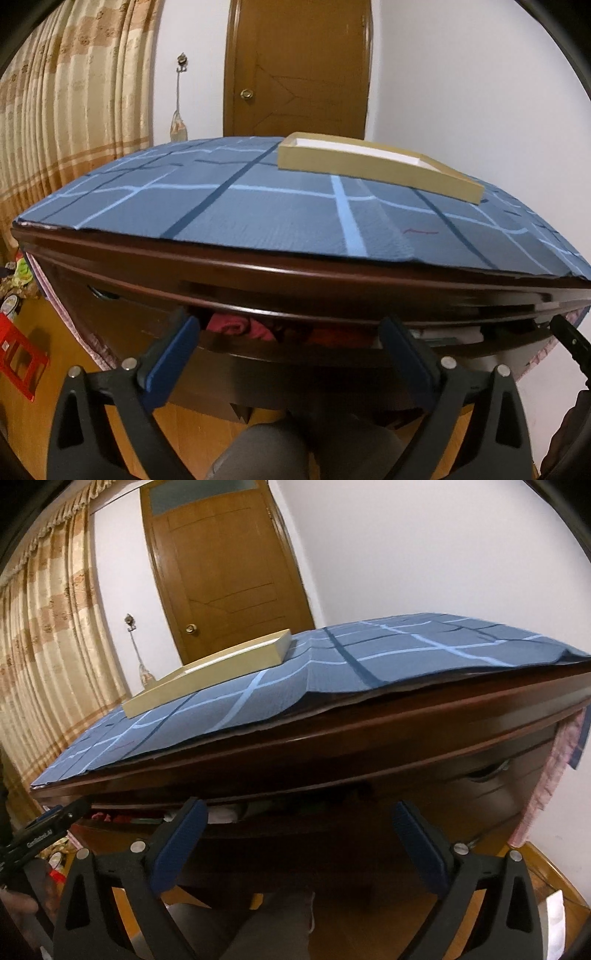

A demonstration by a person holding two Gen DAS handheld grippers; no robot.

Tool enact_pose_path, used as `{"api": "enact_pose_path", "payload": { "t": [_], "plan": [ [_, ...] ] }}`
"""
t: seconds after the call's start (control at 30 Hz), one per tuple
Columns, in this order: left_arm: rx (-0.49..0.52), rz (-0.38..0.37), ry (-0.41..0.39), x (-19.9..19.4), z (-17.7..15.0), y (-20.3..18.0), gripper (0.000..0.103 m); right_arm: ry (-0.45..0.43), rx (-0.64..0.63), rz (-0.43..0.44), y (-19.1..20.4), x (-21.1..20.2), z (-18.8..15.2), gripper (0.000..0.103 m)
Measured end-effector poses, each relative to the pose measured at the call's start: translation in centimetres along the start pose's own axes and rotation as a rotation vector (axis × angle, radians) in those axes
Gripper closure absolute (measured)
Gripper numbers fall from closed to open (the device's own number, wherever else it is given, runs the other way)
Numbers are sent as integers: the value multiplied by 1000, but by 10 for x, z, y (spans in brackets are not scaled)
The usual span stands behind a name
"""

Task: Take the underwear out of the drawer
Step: 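Hook the drawer front with the right tool and pull it open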

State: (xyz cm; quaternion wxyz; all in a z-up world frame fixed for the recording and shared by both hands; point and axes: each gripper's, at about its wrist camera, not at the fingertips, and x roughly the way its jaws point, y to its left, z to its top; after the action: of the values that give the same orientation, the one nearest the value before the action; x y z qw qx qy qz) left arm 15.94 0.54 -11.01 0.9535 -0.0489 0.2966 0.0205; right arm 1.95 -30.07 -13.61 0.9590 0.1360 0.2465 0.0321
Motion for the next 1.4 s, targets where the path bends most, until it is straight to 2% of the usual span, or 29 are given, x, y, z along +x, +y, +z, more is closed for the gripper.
{"api": "enact_pose_path", "payload": {
  "t": [0.53, 0.7, 0.87, 1.0, 1.23, 1.4],
  "plan": [
    [10, 37, 52, 23, -5, 1, 4, 24, -21, 68, -7, 30, 6, 3],
    [32, 54, 55, 26, -6, -1, 4, 97, 59, 79, -20, 43, -1, 3],
    [45, 66, 58, 30, -5, -2, 3, 119, 24, 45, -10, 50, -2, 3],
    [44, 77, 62, 31, -5, -1, 0, 130, 55, 43, -6, 59, 5, 5],
    [56, 97, 76, 32, -4, -3, 0, 204, 61, -28, 2, 73, 10, 6],
    [74, 112, 86, 33, -5, -4, 0, 219, 86, -94, 13, 83, 7, 5]
  ]
}}
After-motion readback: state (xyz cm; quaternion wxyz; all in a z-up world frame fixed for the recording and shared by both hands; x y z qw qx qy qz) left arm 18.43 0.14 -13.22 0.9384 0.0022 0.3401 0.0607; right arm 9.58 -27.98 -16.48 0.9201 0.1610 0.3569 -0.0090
